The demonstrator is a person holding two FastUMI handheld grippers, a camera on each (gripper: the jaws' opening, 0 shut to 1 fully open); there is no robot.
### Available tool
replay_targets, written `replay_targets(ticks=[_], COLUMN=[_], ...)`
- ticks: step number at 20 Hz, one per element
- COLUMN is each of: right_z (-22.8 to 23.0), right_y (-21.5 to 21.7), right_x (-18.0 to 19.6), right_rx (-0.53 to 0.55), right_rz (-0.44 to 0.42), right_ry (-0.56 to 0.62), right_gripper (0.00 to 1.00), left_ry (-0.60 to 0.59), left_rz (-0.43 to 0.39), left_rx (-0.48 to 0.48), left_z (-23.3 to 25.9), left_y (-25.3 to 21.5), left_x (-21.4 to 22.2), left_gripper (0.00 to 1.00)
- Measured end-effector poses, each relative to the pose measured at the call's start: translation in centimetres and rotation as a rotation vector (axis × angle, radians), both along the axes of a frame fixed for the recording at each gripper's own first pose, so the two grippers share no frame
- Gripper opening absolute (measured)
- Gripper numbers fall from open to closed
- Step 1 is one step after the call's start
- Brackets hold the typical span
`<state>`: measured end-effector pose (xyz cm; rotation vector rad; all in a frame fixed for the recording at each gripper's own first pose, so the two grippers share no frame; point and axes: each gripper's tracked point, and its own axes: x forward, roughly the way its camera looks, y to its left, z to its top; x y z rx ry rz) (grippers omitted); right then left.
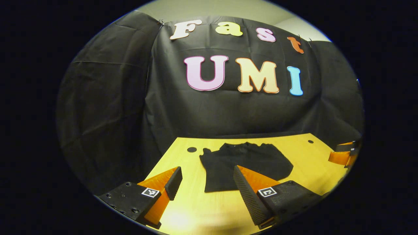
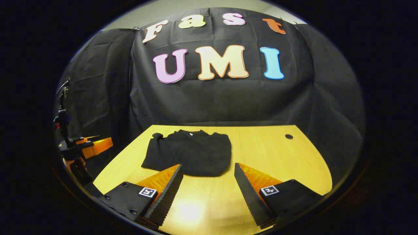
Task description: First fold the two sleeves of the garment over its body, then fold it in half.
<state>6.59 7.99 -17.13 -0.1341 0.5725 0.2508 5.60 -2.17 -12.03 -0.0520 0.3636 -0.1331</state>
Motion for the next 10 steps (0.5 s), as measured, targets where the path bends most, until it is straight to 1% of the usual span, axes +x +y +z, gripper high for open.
replay_targets(ticks=[4, 6, 10], right_z=[1.0, 2.4, 3.7], right_y=[-0.7, -0.6, -1.5], right_x=[0.1, 0.4, 0.1], right_rx=[0.069, 0.107, 0.083], right_rz=[-0.055, -0.059, -0.064], right_ry=[-0.018, -0.052, -0.094], right_gripper=[0.97, 0.98, 0.98], left_ry=[0.029, 0.010, -0.040], left_rz=[0.023, 0.023, 0.019], left_rx=[-0.009, -0.015, -0.016], left_z=[-0.6, 0.3, 2.3], left_y=[0.5, 0.3, -0.1], left_x=[-2.4, -2.7, -2.7], left_gripper=[0.93, 0.93, 0.93])
